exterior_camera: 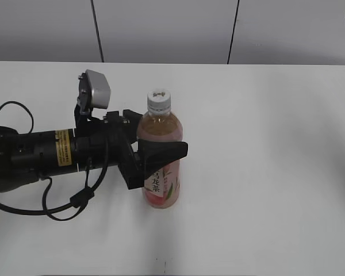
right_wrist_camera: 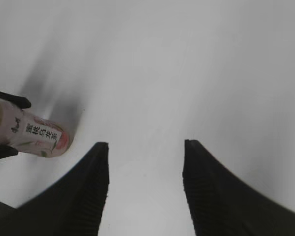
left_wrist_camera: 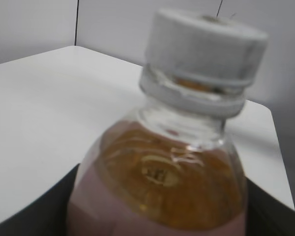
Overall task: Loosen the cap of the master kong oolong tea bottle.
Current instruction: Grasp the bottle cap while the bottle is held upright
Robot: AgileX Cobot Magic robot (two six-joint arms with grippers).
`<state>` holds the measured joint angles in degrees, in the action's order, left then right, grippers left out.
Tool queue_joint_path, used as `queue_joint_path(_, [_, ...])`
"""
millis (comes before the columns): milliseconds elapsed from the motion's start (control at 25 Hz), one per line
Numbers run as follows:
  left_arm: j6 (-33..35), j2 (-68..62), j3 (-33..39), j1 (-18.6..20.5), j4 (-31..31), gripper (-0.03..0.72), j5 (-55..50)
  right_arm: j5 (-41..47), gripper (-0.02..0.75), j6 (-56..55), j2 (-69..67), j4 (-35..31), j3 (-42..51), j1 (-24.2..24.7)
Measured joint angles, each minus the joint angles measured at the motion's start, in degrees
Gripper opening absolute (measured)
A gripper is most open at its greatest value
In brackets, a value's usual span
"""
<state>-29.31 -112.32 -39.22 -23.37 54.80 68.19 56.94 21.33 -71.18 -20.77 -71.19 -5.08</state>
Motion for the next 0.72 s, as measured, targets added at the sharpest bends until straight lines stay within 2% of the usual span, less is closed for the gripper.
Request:
queue_joint_path(160, [0.0,0.0,0.0,0.0,-0.1,0.460,0.0,3.6,0.375,-0.4,-7.3,3.0,-9.0,-3.9])
queue_joint_path(320, [0.0,0.0,0.0,0.0,-0.4,0.459,0.0,10.3,0.375,-7.0,-15.3,10.9,-18.4,-12.3])
queue_joint_path(440, [0.0,0.0,0.0,0.0,-0.6,0.459,0.0,11.9,0.375,-15.2,-21.0,17.7,-25.2,-18.4])
queue_joint_path(720, [0.0,0.0,0.0,0.0,-0.8,0.459,0.0,12.3,0.375,-22.9,-26.6,19.1,-30.9,-31.2])
